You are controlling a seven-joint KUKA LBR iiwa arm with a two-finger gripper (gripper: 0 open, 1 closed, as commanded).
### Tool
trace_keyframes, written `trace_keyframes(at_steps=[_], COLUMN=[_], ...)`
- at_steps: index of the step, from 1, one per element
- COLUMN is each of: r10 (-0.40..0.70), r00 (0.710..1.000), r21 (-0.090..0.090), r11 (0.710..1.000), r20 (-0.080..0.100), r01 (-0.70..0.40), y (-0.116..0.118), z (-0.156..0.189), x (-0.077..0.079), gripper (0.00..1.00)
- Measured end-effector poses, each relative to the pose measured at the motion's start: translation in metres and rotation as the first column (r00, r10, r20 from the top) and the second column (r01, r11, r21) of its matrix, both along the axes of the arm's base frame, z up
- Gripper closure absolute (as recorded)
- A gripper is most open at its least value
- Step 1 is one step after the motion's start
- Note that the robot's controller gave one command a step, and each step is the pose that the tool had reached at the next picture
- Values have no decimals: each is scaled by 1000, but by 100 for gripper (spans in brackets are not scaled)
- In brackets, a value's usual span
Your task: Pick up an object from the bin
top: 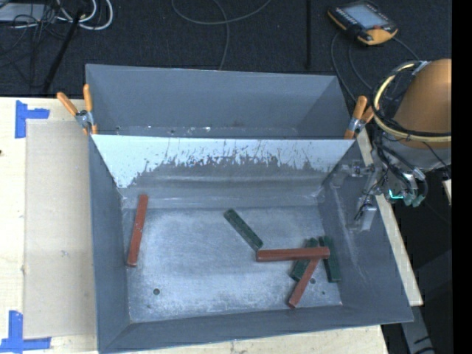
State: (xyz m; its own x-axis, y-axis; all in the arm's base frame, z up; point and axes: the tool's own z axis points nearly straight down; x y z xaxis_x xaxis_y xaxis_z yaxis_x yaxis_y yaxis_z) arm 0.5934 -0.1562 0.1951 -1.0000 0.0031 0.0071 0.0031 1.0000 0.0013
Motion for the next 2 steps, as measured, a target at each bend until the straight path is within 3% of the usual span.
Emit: trace_keyframes(at_steps=[1, 2], r10=[3, 114], r00=[1000, 993], r21=[-1, -2], r11=[1000, 993], r20=[7, 10], r01=[-3, -114], y=[1, 7], z=[4, -38], x=[2, -12], gripper=[0, 0])
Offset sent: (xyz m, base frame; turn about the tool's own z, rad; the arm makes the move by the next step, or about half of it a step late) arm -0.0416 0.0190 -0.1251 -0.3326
